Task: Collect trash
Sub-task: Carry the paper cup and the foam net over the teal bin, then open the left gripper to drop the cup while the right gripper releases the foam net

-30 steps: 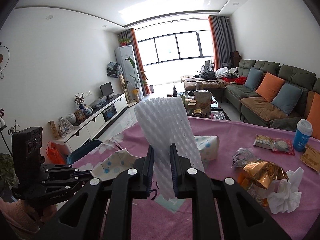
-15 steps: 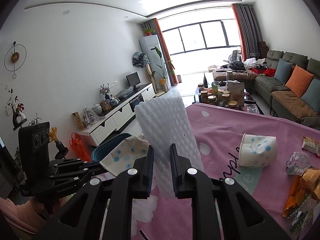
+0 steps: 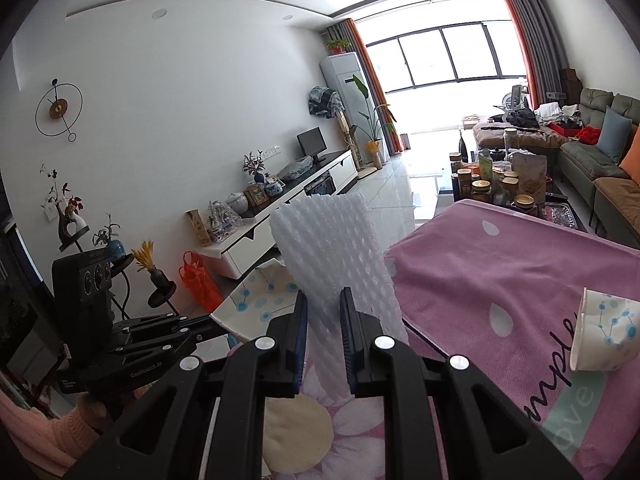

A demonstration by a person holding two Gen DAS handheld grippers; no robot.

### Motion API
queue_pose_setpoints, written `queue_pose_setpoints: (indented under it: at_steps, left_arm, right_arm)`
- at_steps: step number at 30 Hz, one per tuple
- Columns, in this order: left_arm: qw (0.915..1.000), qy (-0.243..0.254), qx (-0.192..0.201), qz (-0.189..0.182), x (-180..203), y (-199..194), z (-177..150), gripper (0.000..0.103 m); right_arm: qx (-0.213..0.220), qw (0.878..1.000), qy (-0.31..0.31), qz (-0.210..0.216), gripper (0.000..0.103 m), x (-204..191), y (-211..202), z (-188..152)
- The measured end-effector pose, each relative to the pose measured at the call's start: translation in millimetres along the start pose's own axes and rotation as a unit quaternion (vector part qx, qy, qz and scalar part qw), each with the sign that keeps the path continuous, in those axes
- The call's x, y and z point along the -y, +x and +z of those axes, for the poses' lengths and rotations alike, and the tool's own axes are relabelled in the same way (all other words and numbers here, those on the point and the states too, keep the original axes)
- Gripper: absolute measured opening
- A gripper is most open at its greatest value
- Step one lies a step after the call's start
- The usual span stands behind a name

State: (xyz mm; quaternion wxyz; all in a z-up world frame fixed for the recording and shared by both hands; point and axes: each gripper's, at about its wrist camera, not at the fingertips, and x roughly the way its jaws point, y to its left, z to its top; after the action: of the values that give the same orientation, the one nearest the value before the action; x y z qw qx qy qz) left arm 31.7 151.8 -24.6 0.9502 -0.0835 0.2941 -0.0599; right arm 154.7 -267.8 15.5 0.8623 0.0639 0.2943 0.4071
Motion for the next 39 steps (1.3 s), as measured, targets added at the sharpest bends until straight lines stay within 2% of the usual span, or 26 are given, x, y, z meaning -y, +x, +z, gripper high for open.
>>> queue_pose_setpoints:
  at_steps: [13, 25, 39]
  left_arm:
    - [0.9973, -0.037, 0.013, 0.062, -48.9, -7.0, 5.4, 0.006]
    - [0.9916, -0.072, -0.001, 0.107, -96.1, -2.8, -1.6, 0.006]
    - [0.9846, -0.098, -0.027, 0.142, -122.4, 23.2, -9.6, 0.006]
  right_arm:
    - [-0.023, 0.998, -0.011, 0.062, 0.015, -29.3, 55.5, 18.6]
    - [-0.050, 0.994, -0.011, 0.101, 0.015, -47.3, 105.3, 27.9]
    - [-0.087, 0.990, 0.006, 0.114, 0.016, -58.8, 162.1, 27.2]
